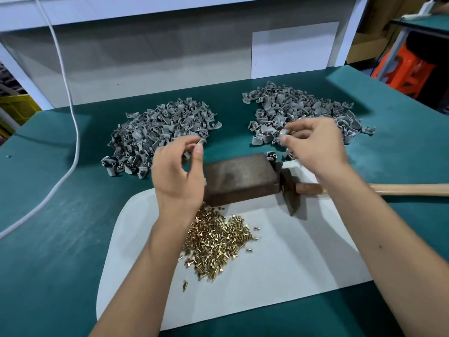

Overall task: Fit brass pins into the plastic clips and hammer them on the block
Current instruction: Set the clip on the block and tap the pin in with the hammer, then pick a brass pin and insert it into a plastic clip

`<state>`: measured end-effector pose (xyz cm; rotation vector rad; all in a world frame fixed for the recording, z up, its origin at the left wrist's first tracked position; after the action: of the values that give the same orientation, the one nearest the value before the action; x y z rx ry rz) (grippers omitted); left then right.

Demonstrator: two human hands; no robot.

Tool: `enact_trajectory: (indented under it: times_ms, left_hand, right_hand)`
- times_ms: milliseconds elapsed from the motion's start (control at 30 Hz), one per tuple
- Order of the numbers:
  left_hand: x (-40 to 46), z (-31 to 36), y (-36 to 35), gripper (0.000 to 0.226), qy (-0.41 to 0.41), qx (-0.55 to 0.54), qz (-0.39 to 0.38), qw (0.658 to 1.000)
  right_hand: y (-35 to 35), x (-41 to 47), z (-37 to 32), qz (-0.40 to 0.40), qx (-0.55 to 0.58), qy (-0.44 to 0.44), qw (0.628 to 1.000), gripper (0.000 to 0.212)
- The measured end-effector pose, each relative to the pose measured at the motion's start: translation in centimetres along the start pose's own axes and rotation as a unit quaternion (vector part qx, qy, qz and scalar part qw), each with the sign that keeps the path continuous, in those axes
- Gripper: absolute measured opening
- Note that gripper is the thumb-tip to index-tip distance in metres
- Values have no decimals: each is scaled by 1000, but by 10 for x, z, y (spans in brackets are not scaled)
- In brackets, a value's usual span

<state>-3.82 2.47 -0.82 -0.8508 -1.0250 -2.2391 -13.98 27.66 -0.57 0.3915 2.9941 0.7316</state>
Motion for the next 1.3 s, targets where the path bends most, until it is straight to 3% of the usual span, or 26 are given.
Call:
enact_trajectory:
  times_ms: [67, 133, 233, 300, 367, 500, 667, 833, 1100, 1167, 1300]
  left_hand:
    - [3, -17, 2, 22, 54, 34, -21, 998]
    - [3, -34, 7, 24, 92, 84, -44, 991]
    - [2, -52, 13, 29, 101, 143, -102, 979]
    - [2, -57, 12, 36, 90, 157, -167, 969]
    - [2, -59, 11, 38, 83, 151, -203, 964]
    - [3, -60, 18, 29, 83, 115, -163, 976]
    - [6, -70, 22, 15, 113, 65, -141, 981]
    - [2, -75, 20, 28, 148, -7, -52, 988]
    - [5, -66, 18, 28, 146, -61, -7, 987]
    - [6, -59, 17, 25, 153, -97, 2, 984]
    - [5, -40, 11, 26, 146, -195, -12, 970]
  right_hand:
    - [4, 11, 8, -18, 70, -64, 995, 34]
    - [7, 13, 7, -8, 71, -58, 996, 33]
    - [5, -7, -16, -5, -10, 53, 999, 13]
    - [-7, -30, -38, -71, -62, 152, 984, 9]
    - [-23, -59, -61, -169, -123, 242, 947, 8]
    - [-57, -118, -90, -346, -203, 354, 845, 9]
    - [-89, -168, -91, -507, -274, 374, 727, 11]
    - [-102, -192, -80, -568, -326, 364, 663, 14]
    - [-109, -188, -75, -575, -302, 356, 672, 9]
    - [-102, -182, -78, -562, -245, 361, 703, 6]
    - [-77, -147, -81, -494, -87, 305, 810, 6]
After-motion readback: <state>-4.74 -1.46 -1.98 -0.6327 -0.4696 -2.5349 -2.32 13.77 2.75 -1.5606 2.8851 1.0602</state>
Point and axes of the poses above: each hand's wrist, its own x-axis towards the middle knuckle, its own y-axis out of the back of the hand, z = x × y, the point moved 3 cm from there along x, towards the middle knuckle, and after that the axes turned 11 degrees about -y, right-handed, at the moved point
